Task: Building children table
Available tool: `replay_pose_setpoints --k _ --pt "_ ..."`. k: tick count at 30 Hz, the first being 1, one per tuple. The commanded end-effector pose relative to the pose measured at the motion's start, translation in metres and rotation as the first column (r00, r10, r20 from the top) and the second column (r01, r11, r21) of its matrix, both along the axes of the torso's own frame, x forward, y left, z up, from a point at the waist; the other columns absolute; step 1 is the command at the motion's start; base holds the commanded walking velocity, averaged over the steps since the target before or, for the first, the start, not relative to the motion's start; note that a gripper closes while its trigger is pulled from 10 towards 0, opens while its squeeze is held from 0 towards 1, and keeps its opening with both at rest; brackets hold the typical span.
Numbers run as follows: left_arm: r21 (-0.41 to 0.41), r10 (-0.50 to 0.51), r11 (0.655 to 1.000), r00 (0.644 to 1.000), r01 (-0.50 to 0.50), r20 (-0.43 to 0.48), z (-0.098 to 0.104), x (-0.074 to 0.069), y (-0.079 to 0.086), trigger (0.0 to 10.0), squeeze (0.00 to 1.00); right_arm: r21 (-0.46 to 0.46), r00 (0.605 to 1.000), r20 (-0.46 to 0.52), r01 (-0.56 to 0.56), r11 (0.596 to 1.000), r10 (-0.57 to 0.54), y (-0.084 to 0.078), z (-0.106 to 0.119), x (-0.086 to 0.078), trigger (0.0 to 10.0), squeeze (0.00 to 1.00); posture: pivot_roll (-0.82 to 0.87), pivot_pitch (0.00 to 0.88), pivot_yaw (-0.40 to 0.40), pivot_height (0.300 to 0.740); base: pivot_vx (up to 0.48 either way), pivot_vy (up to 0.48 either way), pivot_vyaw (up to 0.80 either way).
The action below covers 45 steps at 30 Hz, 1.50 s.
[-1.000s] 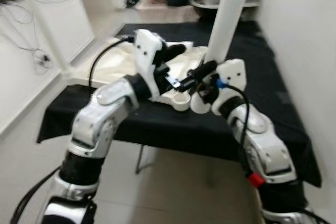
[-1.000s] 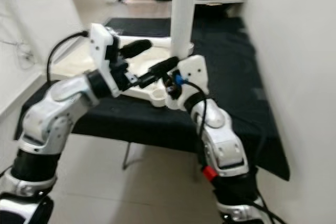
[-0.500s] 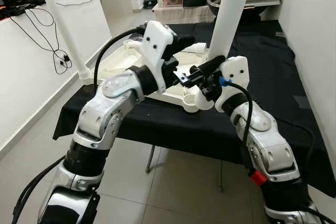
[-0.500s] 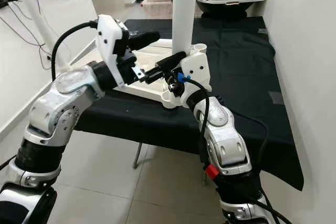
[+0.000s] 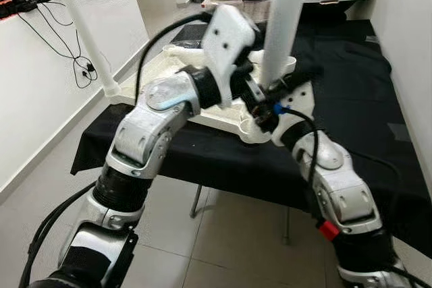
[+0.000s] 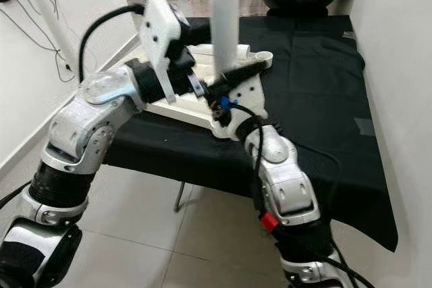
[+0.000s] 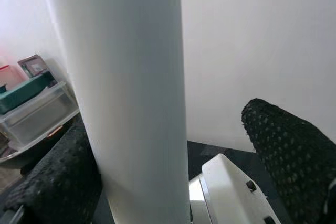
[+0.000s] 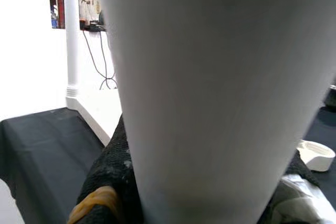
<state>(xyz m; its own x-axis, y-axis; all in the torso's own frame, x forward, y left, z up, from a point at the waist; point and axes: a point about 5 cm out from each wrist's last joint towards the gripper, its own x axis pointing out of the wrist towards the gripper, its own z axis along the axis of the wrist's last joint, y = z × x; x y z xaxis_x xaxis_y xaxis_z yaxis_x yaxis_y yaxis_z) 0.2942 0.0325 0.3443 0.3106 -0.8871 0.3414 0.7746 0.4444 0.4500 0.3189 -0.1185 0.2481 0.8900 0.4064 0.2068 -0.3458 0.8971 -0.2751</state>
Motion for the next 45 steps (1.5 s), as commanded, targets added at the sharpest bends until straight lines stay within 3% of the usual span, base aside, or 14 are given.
replay_pose_setpoints --k 1,10,15,16,26,32,33,45 --pt "0.000 -0.045 0.999 0.998 0.045 0.036 0.006 -0.006 -0.002 10.0 0.00 -0.005 1.000 0.017 -0.019 1.000 0.019 0.006 0.002 0.000 10.0 0.00 -0.04 0.033 0.104 0.740 0.000 0.000 0.00" --pt "0.016 -0.029 0.999 0.998 0.028 0.051 0.008 -0.003 -0.005 10.0 0.00 -0.004 1.000 0.018 -0.023 1.000 0.023 0.007 0.002 0.000 10.0 0.00 -0.04 0.030 0.106 0.740 0.000 0.000 0.00" --pt "0.031 0.104 0.994 0.992 -0.106 0.070 0.013 0.013 -0.001 9.5 0.00 -0.005 0.999 0.020 -0.030 1.000 0.030 0.007 0.003 -0.001 10.0 0.00 -0.04 0.031 0.108 0.740 0.000 0.000 0.00" --pt "0.036 0.130 0.990 0.989 -0.133 0.074 0.014 0.016 0.000 0.0 0.00 -0.006 0.999 0.021 -0.031 1.000 0.031 0.007 0.003 -0.001 10.0 0.00 -0.04 0.032 0.108 0.740 0.000 0.000 0.00" --pt "0.068 0.261 0.961 0.962 -0.267 0.081 0.018 0.030 0.012 0.0 0.00 -0.014 0.999 0.036 -0.026 1.000 0.026 0.004 0.004 -0.002 10.0 0.00 -0.04 0.033 0.109 0.740 0.000 0.000 0.00" --pt "0.055 0.287 0.955 0.955 -0.291 0.073 0.021 0.032 0.017 0.0 0.00 -0.012 0.999 0.034 -0.030 0.999 0.030 0.002 0.004 -0.001 10.0 0.00 -0.03 0.034 0.109 0.740 0.000 0.000 0.00" --pt "0.045 0.292 0.954 0.954 -0.295 0.067 0.022 0.032 0.019 0.0 0.00 0.007 0.998 0.031 -0.055 0.998 0.055 0.001 0.004 -0.001 10.0 1.00 -0.03 0.036 0.107 0.740 0.000 0.000 0.00" --pt "-0.043 0.278 0.960 0.960 -0.278 -0.005 0.025 0.029 0.027 0.0 0.00 0.105 0.994 0.028 -0.105 0.989 0.102 0.009 0.007 0.008 10.0 1.00 -0.01 0.039 0.103 0.740 0.000 0.000 0.00"
